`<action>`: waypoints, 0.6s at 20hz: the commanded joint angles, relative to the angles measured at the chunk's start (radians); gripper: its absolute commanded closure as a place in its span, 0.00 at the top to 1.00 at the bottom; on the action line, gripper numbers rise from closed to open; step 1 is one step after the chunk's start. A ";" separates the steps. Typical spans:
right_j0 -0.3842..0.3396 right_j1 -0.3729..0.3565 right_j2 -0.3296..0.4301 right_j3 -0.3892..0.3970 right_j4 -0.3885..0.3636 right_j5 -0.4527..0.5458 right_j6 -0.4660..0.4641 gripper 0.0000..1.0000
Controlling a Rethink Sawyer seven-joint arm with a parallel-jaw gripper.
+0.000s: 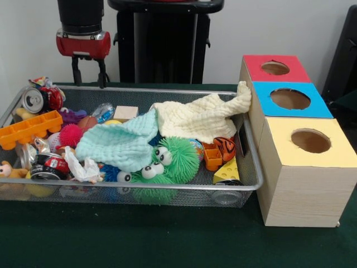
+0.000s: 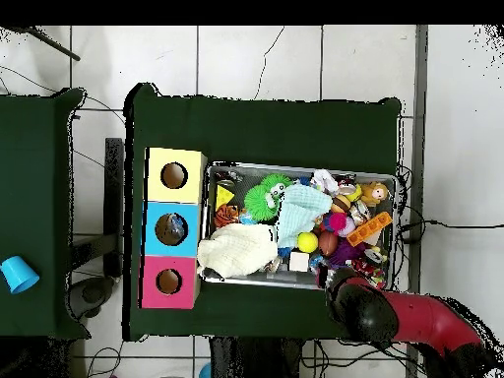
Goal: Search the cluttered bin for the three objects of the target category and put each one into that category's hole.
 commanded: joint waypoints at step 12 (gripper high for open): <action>0.018 0.072 -0.014 -0.014 -0.055 -0.087 0.047 1.00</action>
